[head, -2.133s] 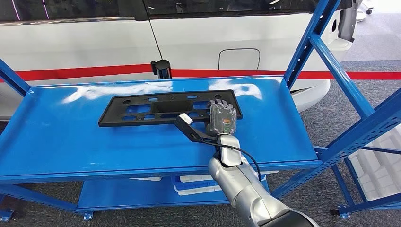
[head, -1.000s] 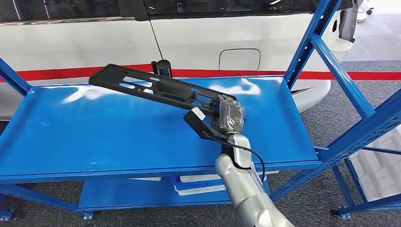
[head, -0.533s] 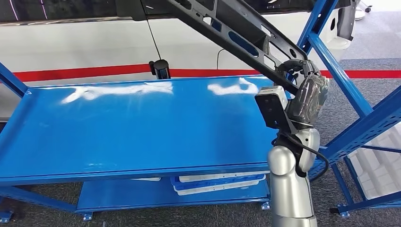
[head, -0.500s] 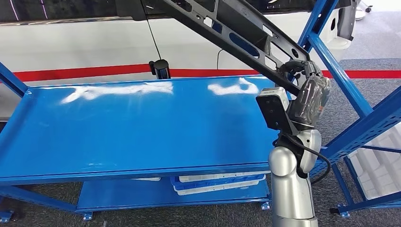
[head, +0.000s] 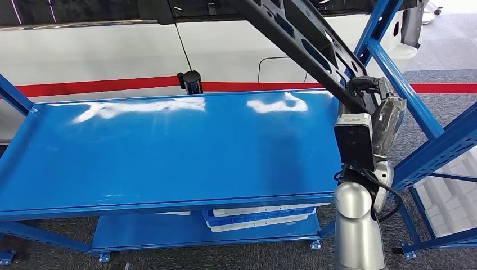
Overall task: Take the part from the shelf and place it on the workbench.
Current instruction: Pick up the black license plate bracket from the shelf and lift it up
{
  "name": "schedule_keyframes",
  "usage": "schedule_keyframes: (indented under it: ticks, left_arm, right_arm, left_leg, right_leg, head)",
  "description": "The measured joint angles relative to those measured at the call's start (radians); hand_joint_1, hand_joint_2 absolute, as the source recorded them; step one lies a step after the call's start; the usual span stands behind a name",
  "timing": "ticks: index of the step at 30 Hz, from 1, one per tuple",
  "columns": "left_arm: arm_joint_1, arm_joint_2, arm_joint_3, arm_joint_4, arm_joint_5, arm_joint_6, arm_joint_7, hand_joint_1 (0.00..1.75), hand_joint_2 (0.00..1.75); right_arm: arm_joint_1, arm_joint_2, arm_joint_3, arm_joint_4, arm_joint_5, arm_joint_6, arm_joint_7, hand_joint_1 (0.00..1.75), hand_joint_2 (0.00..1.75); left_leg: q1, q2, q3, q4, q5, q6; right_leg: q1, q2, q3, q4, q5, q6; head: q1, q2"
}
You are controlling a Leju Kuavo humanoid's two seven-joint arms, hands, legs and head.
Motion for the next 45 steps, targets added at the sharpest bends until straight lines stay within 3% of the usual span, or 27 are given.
schedule_keyframes:
  ticks: [4, 10, 14, 16, 18, 19, 20, 21, 23, 24, 26, 29, 31, 33, 34, 35, 36, 37, 39, 40, 43, 45]
  left_arm:
    - [0.0, 0.0, 0.001, 0.0, 0.006, 0.001, 0.016, 0.0, 0.0]
    - [0.0, 0.002, 0.025, 0.0, 0.046, -0.005, 0.092, 0.0, 0.0]
    - [-0.003, -0.002, 0.046, 0.0, 0.05, 0.014, 0.105, 0.0, 0.0]
    - [-0.005, -0.007, 0.051, 0.0, 0.039, 0.047, 0.117, 0.0, 0.0]
    - [-0.007, -0.008, 0.052, 0.0, 0.026, 0.087, 0.132, 0.0, 0.0]
    - [-0.007, -0.01, 0.052, 0.0, 0.021, 0.1, 0.139, 0.0, 0.0]
    - [-0.007, -0.011, 0.053, 0.0, 0.017, 0.106, 0.143, 0.0, 0.0]
    - [-0.007, -0.013, 0.053, 0.0, 0.013, 0.109, 0.146, 0.0, 0.0]
    - [-0.007, -0.014, 0.054, 0.0, 0.008, 0.113, 0.148, 0.0, 0.0]
    - [-0.008, -0.015, 0.054, 0.0, 0.007, 0.114, 0.148, 0.0, 0.0]
    - [-0.008, -0.014, 0.054, 0.0, 0.007, 0.115, 0.148, 0.0, 0.0]
    - [-0.007, -0.014, 0.054, 0.0, 0.006, 0.115, 0.149, 0.0, 0.0]
    - [-0.007, -0.015, 0.054, 0.0, 0.006, 0.111, 0.149, 0.0, 0.0]
    - [-0.007, -0.014, 0.054, 0.0, 0.007, 0.102, 0.15, 0.0, 0.0]
    - [-0.007, -0.014, 0.054, 0.0, 0.007, 0.098, 0.15, 0.0, 0.0]
    - [-0.007, -0.014, 0.054, 0.0, 0.008, 0.095, 0.152, 0.0, 0.0]
    - [-0.008, -0.014, 0.054, 0.0, 0.008, 0.094, 0.155, 0.0, 0.0]
    - [-0.009, -0.014, 0.054, 0.0, 0.008, 0.094, 0.159, 0.0, 0.0]
    - [-0.013, -0.012, 0.054, 0.0, 0.008, 0.096, 0.168, 0.0, 0.0]
    - [-0.015, -0.012, 0.054, 0.0, 0.007, 0.098, 0.173, 0.0, 0.0]
    - [-0.017, -0.012, 0.054, 0.0, 0.006, 0.112, 0.187, 0.0, 0.0]
    - [-0.018, -0.013, 0.054, 0.0, 0.005, 0.118, 0.192, 0.0, 0.0]
  right_arm:
    - [0.0, -0.007, -0.002, -0.006, -0.052, 0.036, -0.011, 1.75, 1.75]
    - [-0.024, 0.003, 0.023, -0.003, -0.299, 0.215, -0.03, 1.75, 1.75]
    - [-0.064, 0.03, 0.051, 0.004, -0.375, 0.26, -0.01, 1.75, 1.75]
    - [-0.083, 0.037, 0.06, 0.008, -0.396, 0.268, -0.001, 1.75, 1.75]
    - [-0.097, 0.039, 0.068, 0.014, -0.411, 0.272, 0.01, 1.75, 1.75]
    - [-0.1, 0.04, 0.072, 0.018, -0.418, 0.272, 0.017, 1.75, 1.75]
    - [-0.102, 0.041, 0.077, 0.021, -0.423, 0.272, 0.023, 1.75, 1.75]
    - [-0.104, 0.042, 0.081, 0.025, -0.429, 0.272, 0.029, 1.75, 1.75]
    - [-0.114, 0.046, 0.09, 0.031, -0.436, 0.272, 0.036, 1.75, 1.75]
    - [-0.119, 0.048, 0.094, 0.033, -0.438, 0.272, 0.037, 1.75, 1.75]
    - [-0.127, 0.052, 0.1, 0.037, -0.441, 0.272, 0.038, 1.75, 1.75]
    - [-0.13, 0.058, 0.103, 0.043, -0.443, 0.272, 0.039, 1.75, 1.75]
    - [-0.134, 0.062, 0.104, 0.045, -0.448, 0.272, 0.039, 1.75, 1.75]
    - [-0.137, 0.065, 0.106, 0.048, -0.458, 0.272, 0.039, 1.75, 1.75]
    - [-0.138, 0.065, 0.108, 0.05, -0.463, 0.272, 0.039, 1.75, 1.75]
    - [-0.139, 0.065, 0.109, 0.054, -0.468, 0.272, 0.039, 1.75, 1.75]
    - [-0.141, 0.065, 0.111, 0.057, -0.473, 0.271, 0.039, 1.75, 1.75]
    - [-0.144, 0.065, 0.112, 0.06, -0.477, 0.27, 0.039, 1.75, 1.75]
    - [-0.153, 0.065, 0.114, 0.065, -0.486, 0.266, 0.039, 1.75, 1.75]
    - [-0.159, 0.065, 0.116, 0.067, -0.489, 0.263, 0.039, 1.75, 1.75]
    - [-0.168, 0.064, 0.122, 0.072, -0.501, 0.255, 0.039, 1.75, 1.75]
    - [-0.169, 0.061, 0.122, 0.074, -0.508, 0.248, 0.039, 1.75, 1.75]
  left_leg:
    - [-0.001, 0.0, 0.0, 0.001, -0.001, 0.001]
    - [-0.006, 0.0, -0.001, 0.004, -0.007, 0.011]
    - [-0.002, 0.004, 0.016, -0.02, 0.004, 0.025]
    - [0.006, 0.007, 0.031, -0.039, 0.015, 0.032]
    - [0.009, 0.008, 0.033, -0.042, 0.016, 0.034]
    - [0.012, 0.009, 0.033, -0.042, 0.015, 0.033]
    - [0.015, 0.009, 0.032, -0.041, 0.015, 0.03]
    - [0.02, 0.009, 0.032, -0.04, 0.014, 0.025]
    - [0.028, 0.008, 0.029, -0.03, 0.009, 0.008]
    - [0.03, 0.008, 0.026, -0.023, 0.006, -0.001]
    - [0.028, 0.006, 0.02, -0.009, 0.004, -0.017]
    - [0.034, 0.004, 0.01, 0.005, -0.005, -0.029]
    - [0.037, 0.004, -0.018, 0.073, -0.065, -0.031]
    - [0.033, 0.003, -0.064, 0.204, -0.149, -0.03]
    - [0.031, 0.003, -0.081, 0.261, -0.175, -0.027]
    - [0.029, 0.003, -0.083, 0.287, -0.182, -0.023]
    - [0.025, 0.003, -0.067, 0.277, -0.172, -0.015]
    - [0.02, 0.002, -0.031, 0.23, -0.149, -0.004]
    - [0.007, 0.001, 0.057, 0.095, -0.111, 0.024]
    - [0.0, 0.001, 0.087, 0.047, -0.101, 0.032]
    - [-0.014, 0.002, 0.1, 0.009, -0.086, 0.04]
    - [-0.01, 0.008, 0.099, -0.016, -0.061, 0.042]
  right_leg:
    - [-0.001, 0.0, 0.001, 0.0, 0.0, 0.0]
    - [-0.009, 0.0, 0.002, -0.002, -0.001, 0.004]
    - [-0.008, -0.004, 0.001, 0.004, -0.011, 0.01]
    - [-0.008, -0.009, -0.03, 0.08, -0.054, 0.009]
    - [-0.017, -0.01, -0.091, 0.211, -0.111, 0.011]
    - [-0.022, -0.01, -0.113, 0.259, -0.125, 0.017]
    - [-0.029, -0.012, -0.118, 0.269, -0.121, 0.029]
    - [-0.037, -0.014, -0.103, 0.241, -0.103, 0.044]
    - [-0.051, -0.023, -0.029, 0.105, -0.05, 0.075]
    - [-0.052, -0.023, 0.002, 0.053, -0.029, 0.08]
    - [-0.05, -0.017, 0.022, 0.015, -0.017, 0.077]
    - [-0.052, -0.01, 0.007, 0.026, -0.014, 0.057]
    - [-0.051, -0.01, -0.004, 0.025, -0.004, 0.038]
    - [-0.04, -0.01, -0.017, 0.026, 0.006, 0.021]
    - [-0.034, -0.01, -0.025, 0.027, 0.011, 0.014]
    - [-0.028, -0.01, -0.031, 0.027, 0.016, 0.009]
    - [-0.022, -0.009, -0.037, 0.027, 0.02, 0.004]
    - [-0.016, -0.009, -0.041, 0.027, 0.024, 0.002]
    - [-0.009, -0.008, -0.046, 0.026, 0.033, 0.003]
    - [-0.009, -0.009, -0.047, 0.026, 0.037, 0.006]
    - [-0.015, -0.011, -0.05, 0.02, 0.053, 0.027]
    - [-0.014, -0.013, -0.061, 0.028, 0.046, 0.035]
  head:
    - [0.0, 0.0]
    - [0.0, 0.0]
    - [-0.001, 0.0]
    - [0.001, 0.0]
    - [0.003, 0.0]
    - [0.003, 0.0]
    - [0.003, 0.0]
    - [0.004, 0.0]
    - [0.006, 0.0]
    - [0.007, 0.0]
    - [0.009, 0.0]
    - [0.004, 0.0]
    - [0.002, 0.0]
    - [0.002, 0.0]
    - [0.002, 0.0]
    - [0.002, 0.0]
    - [0.002, 0.0]
    - [0.002, 0.0]
    - [0.003, 0.0]
    - [0.004, 0.0]
    - [0.001, 0.0]
    - [0.001, 0.0]
